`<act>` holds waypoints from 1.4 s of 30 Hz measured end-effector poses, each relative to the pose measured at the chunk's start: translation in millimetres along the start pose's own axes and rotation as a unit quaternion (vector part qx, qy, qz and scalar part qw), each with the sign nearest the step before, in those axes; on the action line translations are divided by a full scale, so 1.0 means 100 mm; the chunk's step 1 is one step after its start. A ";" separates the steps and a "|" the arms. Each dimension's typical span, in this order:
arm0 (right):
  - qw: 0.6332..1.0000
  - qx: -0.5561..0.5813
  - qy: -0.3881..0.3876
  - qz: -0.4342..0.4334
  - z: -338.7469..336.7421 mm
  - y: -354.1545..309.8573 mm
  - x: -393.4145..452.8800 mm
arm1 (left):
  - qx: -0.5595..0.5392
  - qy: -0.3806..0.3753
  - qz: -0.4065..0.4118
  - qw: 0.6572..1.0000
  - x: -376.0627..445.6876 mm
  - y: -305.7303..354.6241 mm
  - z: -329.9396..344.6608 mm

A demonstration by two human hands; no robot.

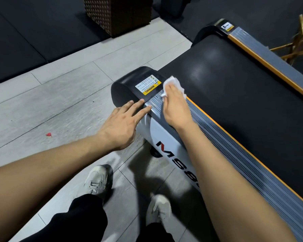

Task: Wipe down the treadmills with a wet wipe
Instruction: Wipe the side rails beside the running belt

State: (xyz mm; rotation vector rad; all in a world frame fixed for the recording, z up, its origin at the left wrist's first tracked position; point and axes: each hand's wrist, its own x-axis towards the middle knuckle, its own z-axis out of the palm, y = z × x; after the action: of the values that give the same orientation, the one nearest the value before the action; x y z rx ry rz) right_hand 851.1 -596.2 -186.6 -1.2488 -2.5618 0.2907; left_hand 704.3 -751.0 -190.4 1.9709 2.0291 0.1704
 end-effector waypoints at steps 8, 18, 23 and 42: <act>0.996 0.062 -0.050 -0.035 -0.20 -0.09 0.12 | -0.044 0.008 -0.018 0.999 0.00 0.08 -0.02; 0.982 0.168 0.081 0.014 -0.16 -0.10 0.51 | -0.068 0.030 0.051 0.996 0.13 -0.17 -0.07; 0.988 0.125 -0.054 -0.077 0.08 0.02 0.38 | -0.209 0.148 0.028 0.966 0.45 -0.39 -0.27; 0.991 0.068 0.082 -0.075 0.06 0.32 0.20 | -0.009 0.030 0.194 0.981 1.10 -0.43 -0.31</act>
State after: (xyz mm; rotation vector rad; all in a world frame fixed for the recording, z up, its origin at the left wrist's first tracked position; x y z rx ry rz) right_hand 861.2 -561.1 -198.4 -0.9825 -2.4344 0.3126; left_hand 653.0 -640.5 -188.1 2.3550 1.6455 0.3351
